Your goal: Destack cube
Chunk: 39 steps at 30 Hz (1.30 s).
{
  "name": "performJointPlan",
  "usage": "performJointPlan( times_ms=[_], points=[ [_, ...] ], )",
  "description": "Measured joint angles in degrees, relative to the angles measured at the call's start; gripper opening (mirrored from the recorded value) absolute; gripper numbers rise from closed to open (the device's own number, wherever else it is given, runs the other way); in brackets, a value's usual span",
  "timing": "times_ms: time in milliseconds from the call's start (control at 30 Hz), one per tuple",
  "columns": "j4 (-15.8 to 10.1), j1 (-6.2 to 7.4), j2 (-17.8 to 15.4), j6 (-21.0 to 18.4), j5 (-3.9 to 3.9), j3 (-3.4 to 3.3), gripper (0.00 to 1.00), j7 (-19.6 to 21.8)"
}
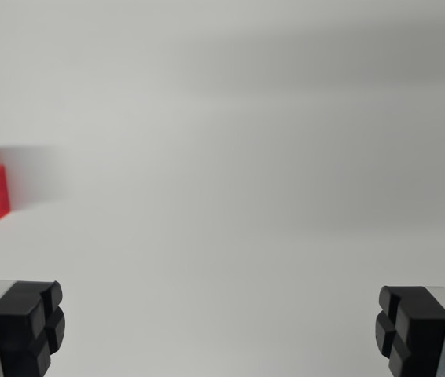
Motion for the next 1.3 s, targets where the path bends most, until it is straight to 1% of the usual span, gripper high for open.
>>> performJointPlan(
  times_ms=[633, 933, 1300],
  points=[
    [0.0, 0.15, 0.1, 0.0, 0.0, 0.02, 1.0, 0.1],
    [-0.6, 0.67, 0.2, 0.6, 0.0, 0.21, 1.0, 0.8],
    [-1.8, 1.79, 0.4, 2.0, -0.03, 0.58, 1.0, 2.4]
  ],
)
